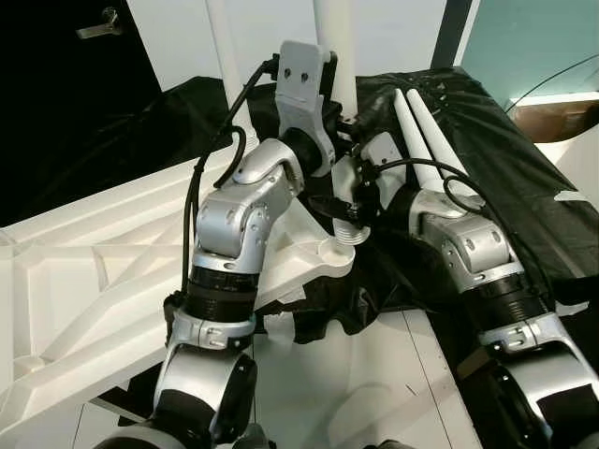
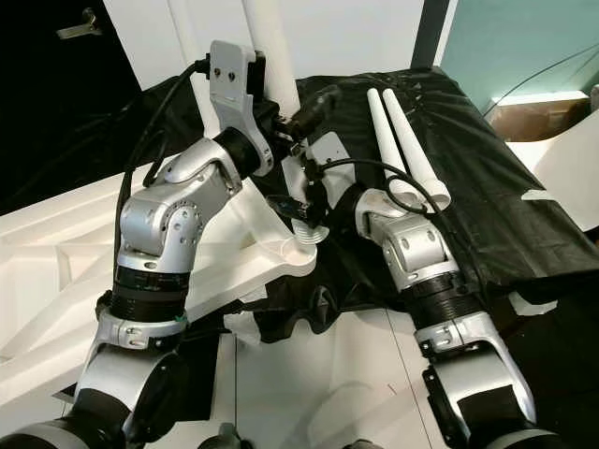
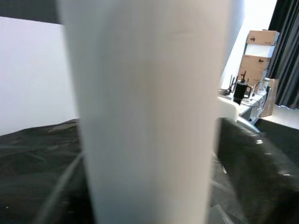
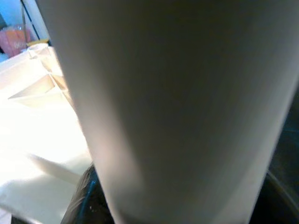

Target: Building children table

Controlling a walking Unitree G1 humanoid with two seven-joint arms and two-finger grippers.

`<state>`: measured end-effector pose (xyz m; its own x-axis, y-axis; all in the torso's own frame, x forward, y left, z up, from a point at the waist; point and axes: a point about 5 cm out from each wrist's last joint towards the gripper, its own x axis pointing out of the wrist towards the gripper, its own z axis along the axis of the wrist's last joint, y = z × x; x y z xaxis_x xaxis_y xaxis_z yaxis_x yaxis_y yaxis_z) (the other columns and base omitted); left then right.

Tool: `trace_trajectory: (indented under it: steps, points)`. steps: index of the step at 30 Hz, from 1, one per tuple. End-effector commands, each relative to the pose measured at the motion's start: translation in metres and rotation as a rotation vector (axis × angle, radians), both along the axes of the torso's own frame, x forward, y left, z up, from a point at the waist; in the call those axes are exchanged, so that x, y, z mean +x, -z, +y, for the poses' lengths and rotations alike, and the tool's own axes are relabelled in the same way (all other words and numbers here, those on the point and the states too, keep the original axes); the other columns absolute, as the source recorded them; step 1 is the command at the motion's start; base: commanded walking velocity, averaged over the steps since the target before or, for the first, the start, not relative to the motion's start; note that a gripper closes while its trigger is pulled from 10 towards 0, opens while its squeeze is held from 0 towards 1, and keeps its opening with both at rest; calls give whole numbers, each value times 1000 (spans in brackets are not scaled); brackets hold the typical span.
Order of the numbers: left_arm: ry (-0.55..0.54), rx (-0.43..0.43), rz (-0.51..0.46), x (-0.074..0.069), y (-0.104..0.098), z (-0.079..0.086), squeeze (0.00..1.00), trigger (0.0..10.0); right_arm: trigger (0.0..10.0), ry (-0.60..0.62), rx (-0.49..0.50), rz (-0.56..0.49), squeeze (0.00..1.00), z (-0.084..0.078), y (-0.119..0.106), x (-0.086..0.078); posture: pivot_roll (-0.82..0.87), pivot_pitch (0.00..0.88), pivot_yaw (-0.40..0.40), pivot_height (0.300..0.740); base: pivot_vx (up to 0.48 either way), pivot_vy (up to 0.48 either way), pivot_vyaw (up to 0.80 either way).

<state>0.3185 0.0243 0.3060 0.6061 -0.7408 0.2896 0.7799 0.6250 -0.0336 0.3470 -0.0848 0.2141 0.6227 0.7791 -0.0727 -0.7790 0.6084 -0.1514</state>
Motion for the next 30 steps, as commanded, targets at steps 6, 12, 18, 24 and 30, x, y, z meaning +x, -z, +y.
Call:
trace_trajectory:
  steps: [6, 12, 18, 24, 30]
  points:
    - [19, -14, 5, -5, -2, 2, 0, 10000, 10000, 43, 26, 31, 0, 6, 11, 2, 19, 0, 25, 740, 0, 0, 0]
    - [-13, -73, 14, -8, -4, 22, 0, 10000, 10000, 71, 48, 46, 0, 10, 21, 5, 42, 0, 17, 740, 0, 0, 0]
    - [-6, -97, 15, -15, -2, 32, 0, 10000, 10000, 100, 59, 66, 0, 11, 27, 8, 49, 0, 14, 740, 0, 0, 0]
    - [2, -65, 39, -27, 14, 41, 0, 10000, 10000, 89, 63, 69, 0, 17, 35, 7, 63, 0, 9, 740, 0, 0, 0]
    - [-14, -39, 82, -34, 29, 53, 0, 10000, 10000, 85, 53, 107, 0, 16, 49, 6, 71, 0, 2, 740, 0, 0, 0]
